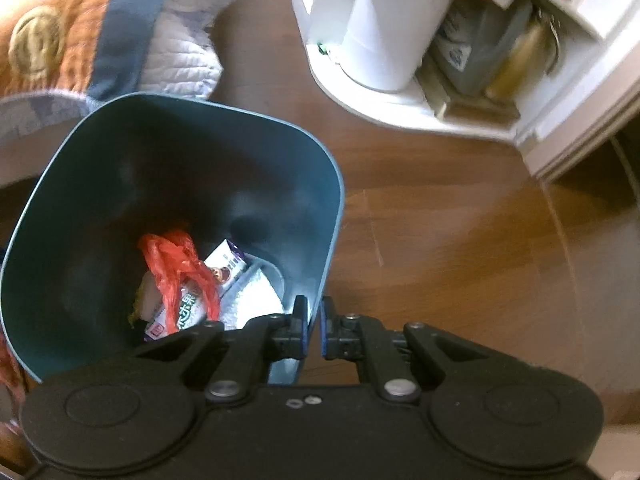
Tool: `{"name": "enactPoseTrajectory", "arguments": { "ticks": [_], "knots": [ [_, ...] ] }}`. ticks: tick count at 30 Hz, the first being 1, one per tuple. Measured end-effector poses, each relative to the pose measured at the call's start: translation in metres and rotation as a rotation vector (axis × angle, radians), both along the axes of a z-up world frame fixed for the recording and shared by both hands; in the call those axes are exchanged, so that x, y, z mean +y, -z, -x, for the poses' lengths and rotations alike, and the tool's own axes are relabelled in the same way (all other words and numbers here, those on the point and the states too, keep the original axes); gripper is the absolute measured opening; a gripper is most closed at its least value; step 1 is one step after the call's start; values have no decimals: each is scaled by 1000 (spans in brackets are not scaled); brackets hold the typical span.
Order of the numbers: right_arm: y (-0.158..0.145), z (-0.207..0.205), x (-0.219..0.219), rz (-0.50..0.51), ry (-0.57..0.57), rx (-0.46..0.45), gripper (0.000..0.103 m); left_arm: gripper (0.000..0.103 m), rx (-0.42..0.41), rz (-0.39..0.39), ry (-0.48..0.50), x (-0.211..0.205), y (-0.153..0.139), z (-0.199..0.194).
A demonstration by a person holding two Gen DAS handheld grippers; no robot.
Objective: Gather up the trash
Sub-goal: 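Lower the left tool and grasp the white snack wrapper, then carry the white wrapper with the left tool into the wastebasket and release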
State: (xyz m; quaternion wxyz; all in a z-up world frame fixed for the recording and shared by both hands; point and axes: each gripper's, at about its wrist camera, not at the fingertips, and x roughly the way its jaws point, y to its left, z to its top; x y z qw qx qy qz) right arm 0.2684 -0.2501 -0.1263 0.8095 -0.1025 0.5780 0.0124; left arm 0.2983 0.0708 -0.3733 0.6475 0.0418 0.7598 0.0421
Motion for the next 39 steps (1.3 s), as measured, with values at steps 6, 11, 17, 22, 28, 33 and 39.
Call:
{"name": "enactPoseTrajectory", "arguments": {
  "ticks": [6,11,17,22,28,33,39],
  "knots": [
    [7,-6,-2,-11,3,28,5,79,31,53,-49,7,34,1],
    [16,-11,-6,-36,37,69,6,73,28,78,-59,9,46,5],
    [32,-17,-3,-38,48,110,19,28,46,89,-33,7,43,19],
    [45,-21,-7,-32,115,114,40,15,26,48,-46,7,26,22],
    [61,-24,-17,-86,206,160,41,15,19,45,-52,-4,-10,23],
    [71,-25,-14,-73,219,195,31,15,6,44,-59,-6,-48,29],
    [69,-19,-1,9,177,171,8,15,-50,56,-18,-23,-105,41]
  ]
}}
